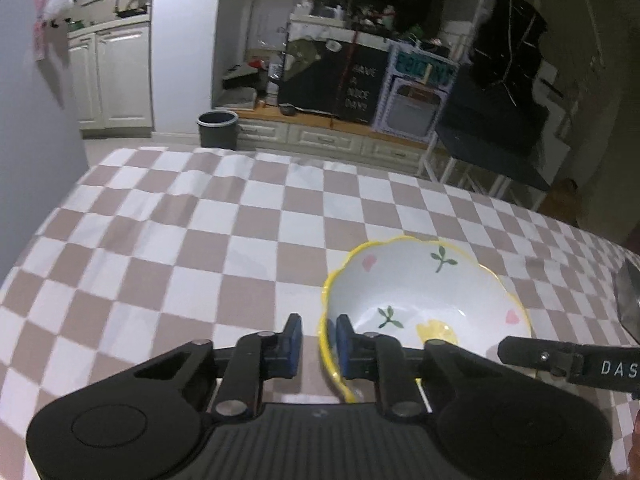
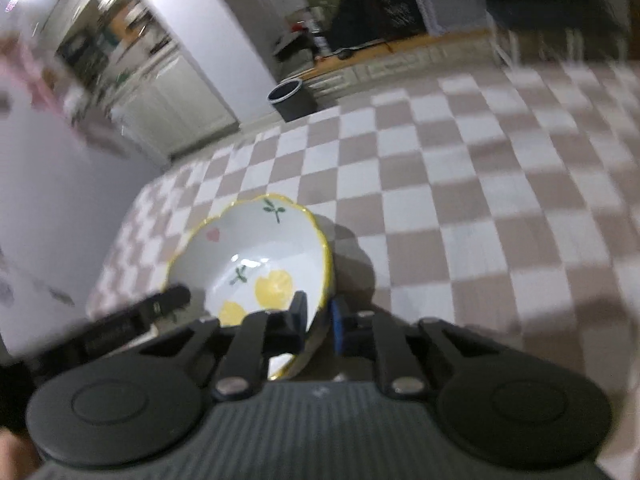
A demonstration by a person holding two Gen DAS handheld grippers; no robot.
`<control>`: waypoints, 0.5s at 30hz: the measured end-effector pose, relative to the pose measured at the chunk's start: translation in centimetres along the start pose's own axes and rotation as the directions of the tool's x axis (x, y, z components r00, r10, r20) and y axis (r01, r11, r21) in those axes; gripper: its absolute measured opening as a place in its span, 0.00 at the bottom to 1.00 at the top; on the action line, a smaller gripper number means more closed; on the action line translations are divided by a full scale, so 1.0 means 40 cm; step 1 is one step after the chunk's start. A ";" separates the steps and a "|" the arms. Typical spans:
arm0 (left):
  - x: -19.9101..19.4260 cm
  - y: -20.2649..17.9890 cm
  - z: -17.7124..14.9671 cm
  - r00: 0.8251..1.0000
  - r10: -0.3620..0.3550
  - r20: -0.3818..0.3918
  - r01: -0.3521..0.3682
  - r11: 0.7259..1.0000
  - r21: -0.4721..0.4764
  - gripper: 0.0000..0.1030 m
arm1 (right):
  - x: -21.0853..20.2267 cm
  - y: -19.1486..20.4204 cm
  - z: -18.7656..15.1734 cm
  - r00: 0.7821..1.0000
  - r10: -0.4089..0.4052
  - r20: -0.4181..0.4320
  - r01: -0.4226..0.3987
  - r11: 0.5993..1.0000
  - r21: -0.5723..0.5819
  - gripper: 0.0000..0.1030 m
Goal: Organize plates and bowls
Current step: 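Lift the lemon bowl with both tools and carry it to the cream bowl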
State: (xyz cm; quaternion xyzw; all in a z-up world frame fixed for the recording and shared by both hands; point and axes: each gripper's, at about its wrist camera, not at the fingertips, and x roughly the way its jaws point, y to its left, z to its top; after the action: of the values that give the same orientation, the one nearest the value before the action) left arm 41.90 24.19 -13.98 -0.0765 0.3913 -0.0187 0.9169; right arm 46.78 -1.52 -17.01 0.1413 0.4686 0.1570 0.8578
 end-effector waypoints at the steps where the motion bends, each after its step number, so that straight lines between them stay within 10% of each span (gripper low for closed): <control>1: 0.008 -0.003 0.002 1.000 -0.007 -0.008 0.007 1.000 -0.001 0.12 | 0.003 0.001 0.003 1.000 -0.004 -0.004 0.004 1.000 -0.012 0.16; 15: 0.027 0.020 -0.005 0.997 -0.072 0.001 0.071 0.990 -0.124 0.10 | 0.043 -0.025 0.009 1.000 0.023 0.006 -0.023 0.998 0.057 0.14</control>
State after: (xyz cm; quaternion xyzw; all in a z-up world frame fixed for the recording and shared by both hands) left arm 42.48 24.85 -15.02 -0.1471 0.3905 -0.0273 0.9084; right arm 48.11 -1.80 -18.51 0.1714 0.4691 0.1530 0.8527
